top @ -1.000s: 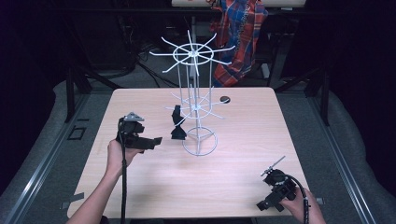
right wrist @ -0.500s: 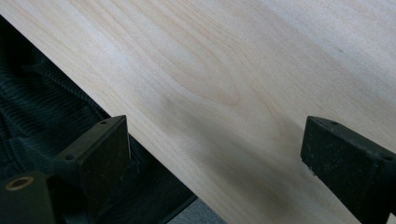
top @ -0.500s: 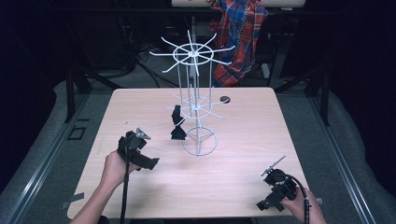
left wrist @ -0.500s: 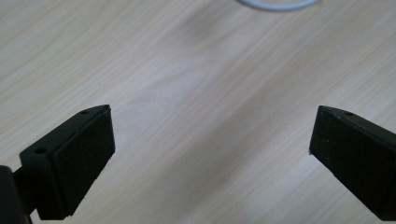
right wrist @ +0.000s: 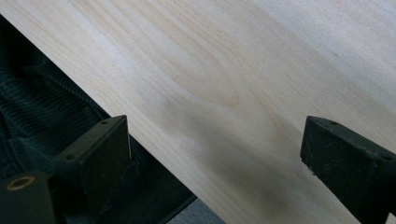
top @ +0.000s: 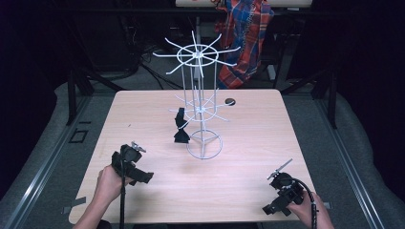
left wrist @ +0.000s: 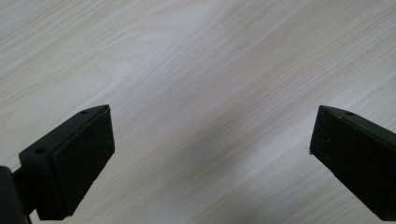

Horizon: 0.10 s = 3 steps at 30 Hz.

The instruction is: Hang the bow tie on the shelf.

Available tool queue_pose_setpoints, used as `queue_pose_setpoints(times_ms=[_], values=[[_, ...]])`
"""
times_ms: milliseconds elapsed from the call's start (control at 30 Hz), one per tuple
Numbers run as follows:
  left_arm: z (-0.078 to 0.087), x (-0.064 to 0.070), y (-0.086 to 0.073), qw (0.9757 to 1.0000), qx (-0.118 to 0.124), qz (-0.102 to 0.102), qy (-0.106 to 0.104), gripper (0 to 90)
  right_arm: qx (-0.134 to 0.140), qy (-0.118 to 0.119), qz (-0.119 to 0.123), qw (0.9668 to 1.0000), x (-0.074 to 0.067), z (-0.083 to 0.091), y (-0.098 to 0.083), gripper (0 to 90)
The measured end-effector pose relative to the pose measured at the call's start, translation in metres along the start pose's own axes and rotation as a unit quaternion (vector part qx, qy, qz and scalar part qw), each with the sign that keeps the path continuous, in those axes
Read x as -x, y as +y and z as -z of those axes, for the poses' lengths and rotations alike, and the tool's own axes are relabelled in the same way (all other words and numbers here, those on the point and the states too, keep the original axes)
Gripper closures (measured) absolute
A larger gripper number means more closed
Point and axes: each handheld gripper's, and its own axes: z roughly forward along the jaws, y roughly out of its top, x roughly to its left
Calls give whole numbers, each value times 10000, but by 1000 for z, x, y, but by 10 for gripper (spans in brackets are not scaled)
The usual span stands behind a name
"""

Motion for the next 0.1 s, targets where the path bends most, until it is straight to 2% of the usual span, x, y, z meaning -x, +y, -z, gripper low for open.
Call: queue_pose_setpoints(times_ms=[33, 100], values=[[0, 0, 1, 10000, 7, -50, 75, 0, -54, -28, 49, 10000, 0, 1, 0, 82], [0, 0, 2, 9999, 38, -70, 82, 0, 102, 52, -67, 9999, -3, -1, 0, 83]])
